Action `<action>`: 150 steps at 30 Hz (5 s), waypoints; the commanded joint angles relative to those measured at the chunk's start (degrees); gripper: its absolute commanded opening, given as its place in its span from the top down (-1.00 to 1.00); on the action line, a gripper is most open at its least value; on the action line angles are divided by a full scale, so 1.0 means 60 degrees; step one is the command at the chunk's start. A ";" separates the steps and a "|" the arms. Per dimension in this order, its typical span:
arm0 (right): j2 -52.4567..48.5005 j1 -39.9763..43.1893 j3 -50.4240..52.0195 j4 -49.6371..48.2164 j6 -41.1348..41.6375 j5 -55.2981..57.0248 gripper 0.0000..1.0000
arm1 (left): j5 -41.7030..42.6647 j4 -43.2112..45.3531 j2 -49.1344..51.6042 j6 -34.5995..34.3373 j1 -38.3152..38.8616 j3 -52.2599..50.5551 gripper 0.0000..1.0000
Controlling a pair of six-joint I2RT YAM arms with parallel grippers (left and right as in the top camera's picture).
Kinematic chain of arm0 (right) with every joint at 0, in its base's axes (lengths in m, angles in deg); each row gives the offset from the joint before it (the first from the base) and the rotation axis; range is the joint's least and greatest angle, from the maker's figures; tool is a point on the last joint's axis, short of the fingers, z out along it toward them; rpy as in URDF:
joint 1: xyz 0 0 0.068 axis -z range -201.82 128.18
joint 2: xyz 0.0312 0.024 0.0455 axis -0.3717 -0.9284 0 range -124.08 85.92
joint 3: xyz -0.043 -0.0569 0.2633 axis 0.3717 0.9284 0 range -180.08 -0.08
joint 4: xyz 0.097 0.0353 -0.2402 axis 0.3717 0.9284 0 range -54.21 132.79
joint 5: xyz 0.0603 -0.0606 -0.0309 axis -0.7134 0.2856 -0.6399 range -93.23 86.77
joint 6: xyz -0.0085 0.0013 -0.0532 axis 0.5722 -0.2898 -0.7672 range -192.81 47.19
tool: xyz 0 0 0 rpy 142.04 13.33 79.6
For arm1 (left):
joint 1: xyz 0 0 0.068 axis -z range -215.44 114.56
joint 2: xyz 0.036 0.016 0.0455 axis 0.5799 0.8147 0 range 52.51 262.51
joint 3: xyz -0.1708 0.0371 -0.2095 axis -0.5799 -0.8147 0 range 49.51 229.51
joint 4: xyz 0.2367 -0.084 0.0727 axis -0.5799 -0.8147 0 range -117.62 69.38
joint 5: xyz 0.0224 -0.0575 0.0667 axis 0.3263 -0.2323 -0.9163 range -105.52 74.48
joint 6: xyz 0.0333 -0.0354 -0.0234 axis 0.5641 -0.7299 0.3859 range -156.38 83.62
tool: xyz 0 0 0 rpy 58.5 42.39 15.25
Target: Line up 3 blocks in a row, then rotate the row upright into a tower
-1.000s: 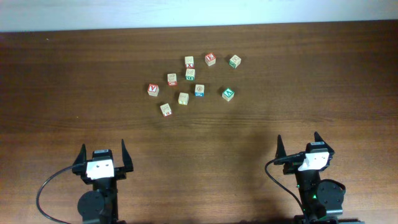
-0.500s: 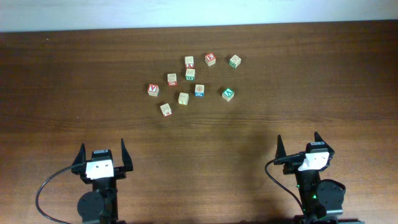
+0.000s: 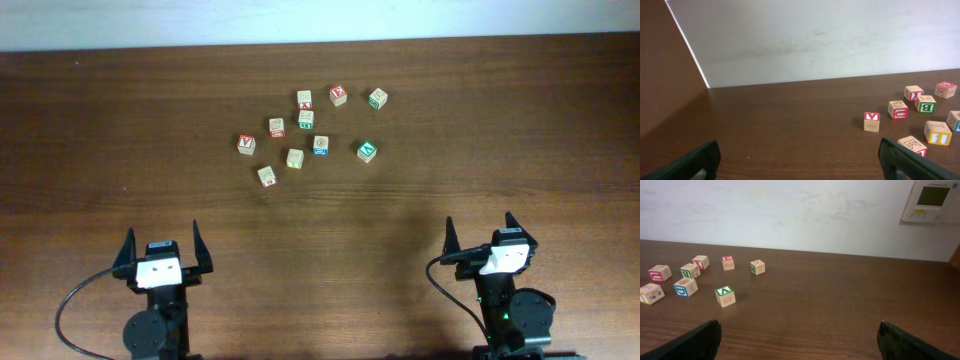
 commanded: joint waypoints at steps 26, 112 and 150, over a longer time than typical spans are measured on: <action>0.0029 -0.0073 -0.0291 -0.0055 0.0004 0.0189 -0.97 | 0.0390 0.0000 -0.0080 0.0084 -0.0044 0.0259 -0.98; -1.6884 -0.0211 -1.4739 0.6557 0.0965 -0.6634 -0.97 | 0.4204 -0.9362 1.4349 0.0193 -0.0033 1.4826 -0.98; -2.0433 -0.3260 -1.5019 0.5202 0.4186 0.0433 0.35 | 0.0594 -0.9282 1.4389 -0.2535 -0.0033 1.4823 -0.98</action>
